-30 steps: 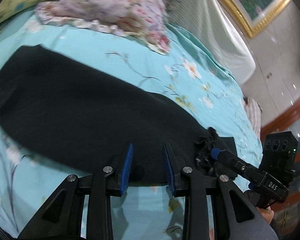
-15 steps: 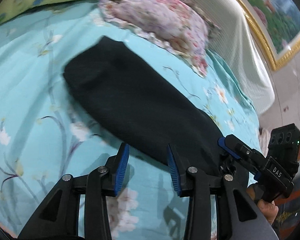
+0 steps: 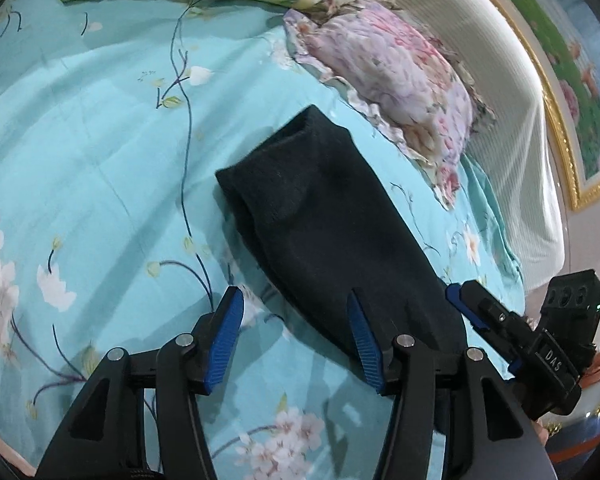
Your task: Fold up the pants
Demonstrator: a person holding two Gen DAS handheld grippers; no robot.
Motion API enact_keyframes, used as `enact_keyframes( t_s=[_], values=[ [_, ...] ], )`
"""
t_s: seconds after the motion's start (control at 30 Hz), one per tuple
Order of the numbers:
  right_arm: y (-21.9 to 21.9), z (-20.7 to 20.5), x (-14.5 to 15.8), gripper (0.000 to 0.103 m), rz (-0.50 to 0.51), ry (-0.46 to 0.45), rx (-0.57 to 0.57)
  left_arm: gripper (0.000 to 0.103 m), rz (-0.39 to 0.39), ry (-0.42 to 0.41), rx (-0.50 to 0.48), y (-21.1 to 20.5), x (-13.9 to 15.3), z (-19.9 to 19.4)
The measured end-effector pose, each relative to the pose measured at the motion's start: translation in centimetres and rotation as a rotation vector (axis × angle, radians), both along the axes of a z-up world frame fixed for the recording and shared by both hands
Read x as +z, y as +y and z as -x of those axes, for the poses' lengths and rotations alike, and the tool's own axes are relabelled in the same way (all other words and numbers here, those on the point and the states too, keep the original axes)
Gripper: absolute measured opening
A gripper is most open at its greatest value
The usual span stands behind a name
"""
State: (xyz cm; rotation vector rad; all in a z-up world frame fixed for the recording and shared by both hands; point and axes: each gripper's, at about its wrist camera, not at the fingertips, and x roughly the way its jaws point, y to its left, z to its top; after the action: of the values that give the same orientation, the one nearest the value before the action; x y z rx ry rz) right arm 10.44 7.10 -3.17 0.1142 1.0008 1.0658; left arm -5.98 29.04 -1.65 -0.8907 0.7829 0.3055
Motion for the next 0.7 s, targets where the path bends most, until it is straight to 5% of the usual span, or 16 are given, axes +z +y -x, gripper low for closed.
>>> enact_keyframes(
  t_s=[0.33, 0.7],
  values=[
    [6.8, -2.9, 1.2, 0.047, 0.055, -0.067, 0.146, 0.055, 0.087, -0.017, 0.023, 2.3, -1.9, -1.7],
    [14.5, -4.8, -1.1, 0.047, 0.19, -0.11, 0.359, 0.055, 0.105, -0.049, 0.034, 3.2, -2.6, -2.7]
  ],
)
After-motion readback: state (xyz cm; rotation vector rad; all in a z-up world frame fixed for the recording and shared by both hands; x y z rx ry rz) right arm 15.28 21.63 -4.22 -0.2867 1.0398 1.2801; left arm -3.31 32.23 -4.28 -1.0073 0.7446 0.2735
